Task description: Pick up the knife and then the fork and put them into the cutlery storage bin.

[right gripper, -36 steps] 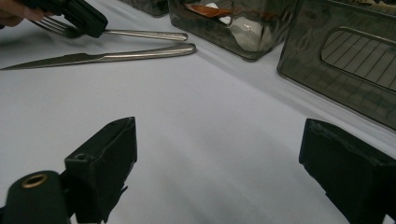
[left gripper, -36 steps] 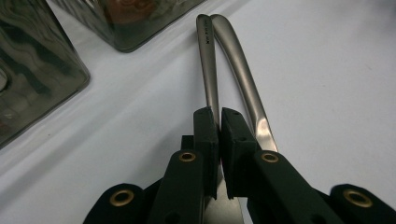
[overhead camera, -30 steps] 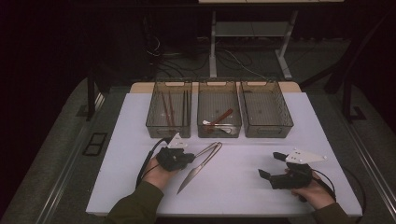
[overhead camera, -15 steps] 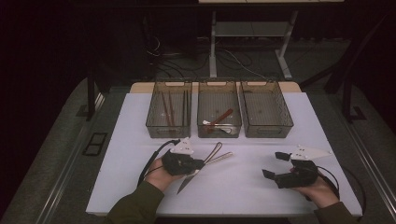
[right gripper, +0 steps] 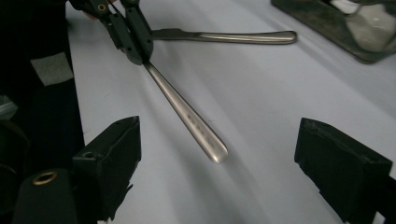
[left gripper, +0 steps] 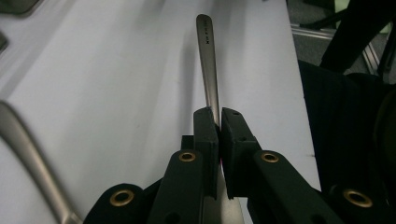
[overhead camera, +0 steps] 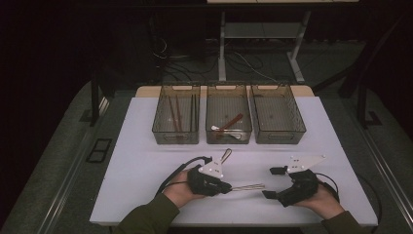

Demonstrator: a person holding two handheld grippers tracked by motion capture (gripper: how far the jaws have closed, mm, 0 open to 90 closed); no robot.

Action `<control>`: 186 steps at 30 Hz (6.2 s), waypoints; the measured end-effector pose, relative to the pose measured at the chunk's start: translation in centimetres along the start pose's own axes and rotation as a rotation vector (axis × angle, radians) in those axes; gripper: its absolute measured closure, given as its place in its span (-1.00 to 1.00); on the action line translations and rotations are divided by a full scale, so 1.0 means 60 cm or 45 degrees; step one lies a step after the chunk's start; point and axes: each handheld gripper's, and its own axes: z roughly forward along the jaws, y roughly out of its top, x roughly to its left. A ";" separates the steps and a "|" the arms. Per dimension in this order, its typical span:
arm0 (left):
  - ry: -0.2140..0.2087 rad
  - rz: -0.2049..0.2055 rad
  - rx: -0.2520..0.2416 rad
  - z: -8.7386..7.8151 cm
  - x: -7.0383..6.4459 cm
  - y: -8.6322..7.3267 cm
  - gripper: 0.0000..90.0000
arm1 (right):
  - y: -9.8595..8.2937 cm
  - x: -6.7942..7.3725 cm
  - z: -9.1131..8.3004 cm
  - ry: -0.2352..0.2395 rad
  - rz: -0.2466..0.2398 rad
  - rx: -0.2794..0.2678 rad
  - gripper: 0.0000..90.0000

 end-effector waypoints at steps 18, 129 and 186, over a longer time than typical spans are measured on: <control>-0.074 0.160 0.027 0.008 0.013 0.038 0.89 | 0.054 -0.008 0.073 0.253 -0.102 0.170 -0.44; 0.516 -0.401 -0.299 -0.127 0.009 -0.161 -1.00 | 0.093 -0.138 -0.045 -0.308 0.196 0.009 0.92; 0.462 -0.359 -0.333 -0.122 0.004 -0.156 -1.00 | 0.133 -0.316 0.019 -0.590 0.379 0.329 0.91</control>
